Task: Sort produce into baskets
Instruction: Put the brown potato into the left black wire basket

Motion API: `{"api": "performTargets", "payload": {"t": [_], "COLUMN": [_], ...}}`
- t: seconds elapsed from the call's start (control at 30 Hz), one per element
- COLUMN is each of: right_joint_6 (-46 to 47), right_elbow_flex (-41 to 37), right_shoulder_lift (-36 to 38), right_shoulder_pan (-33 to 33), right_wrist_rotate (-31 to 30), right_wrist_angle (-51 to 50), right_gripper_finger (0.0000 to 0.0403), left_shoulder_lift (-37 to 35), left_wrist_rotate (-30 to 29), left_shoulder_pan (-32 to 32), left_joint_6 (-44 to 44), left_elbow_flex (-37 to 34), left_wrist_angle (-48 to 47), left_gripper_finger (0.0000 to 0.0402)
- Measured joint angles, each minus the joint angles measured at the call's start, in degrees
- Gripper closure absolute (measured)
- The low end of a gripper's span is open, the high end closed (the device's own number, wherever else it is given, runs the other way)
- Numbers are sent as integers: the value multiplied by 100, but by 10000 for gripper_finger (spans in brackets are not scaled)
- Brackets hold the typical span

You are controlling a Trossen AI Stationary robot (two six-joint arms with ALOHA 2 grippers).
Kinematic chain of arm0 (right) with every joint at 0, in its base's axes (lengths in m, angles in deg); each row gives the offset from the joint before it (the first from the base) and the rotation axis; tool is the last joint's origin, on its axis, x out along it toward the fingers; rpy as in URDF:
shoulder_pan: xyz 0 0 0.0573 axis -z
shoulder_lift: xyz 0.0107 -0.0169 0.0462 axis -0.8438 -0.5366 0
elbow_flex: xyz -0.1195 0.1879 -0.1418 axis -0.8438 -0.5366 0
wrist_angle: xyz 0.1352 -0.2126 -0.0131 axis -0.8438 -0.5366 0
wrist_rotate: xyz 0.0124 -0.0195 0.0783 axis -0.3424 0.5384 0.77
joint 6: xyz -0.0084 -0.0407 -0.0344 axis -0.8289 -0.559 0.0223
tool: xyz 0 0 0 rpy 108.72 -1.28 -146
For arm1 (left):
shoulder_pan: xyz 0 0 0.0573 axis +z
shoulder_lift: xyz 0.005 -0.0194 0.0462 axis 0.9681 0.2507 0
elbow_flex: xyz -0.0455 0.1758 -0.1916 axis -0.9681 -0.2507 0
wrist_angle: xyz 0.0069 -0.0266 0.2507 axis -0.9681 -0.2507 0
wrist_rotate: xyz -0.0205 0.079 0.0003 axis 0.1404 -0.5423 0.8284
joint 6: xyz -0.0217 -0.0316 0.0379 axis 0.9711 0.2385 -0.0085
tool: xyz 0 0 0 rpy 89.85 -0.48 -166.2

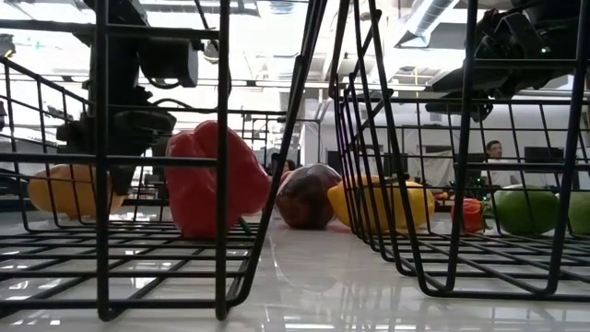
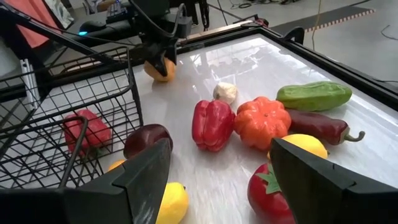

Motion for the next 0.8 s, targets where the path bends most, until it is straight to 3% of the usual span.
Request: {"api": "performTargets", "payload": {"t": [0.17,0.3,0.57,0.7,0.8], "right_joint_6": [-13,-15,-12,-9,-9], "right_elbow_flex": [0,0,0,0,0], "right_shoulder_lift": [0,1,0,0,1], "right_shoulder_pan": [0,0,0,0,0], "right_wrist_rotate": [-2,-1,-1,0,1], "right_wrist_angle": [0,4,2,-8,-35], "right_gripper_finger": [100,100,100,100,100], "left_shoulder_lift": [-3,-1,-135,-299,-383], "left_wrist_rotate": [-22,-509,-1566,-1572,-1130], "left_shoulder_pan": [0,-2,-2,-154,-439], "left_joint_6": [-233,-485,-1152,-1665,-2079], "left_elbow_flex": [7,295,1893,2688,2978], "left_wrist_angle": [-83,-388,-1106,-787,-93], "left_gripper_finger": [188,191,193,193,193]}}
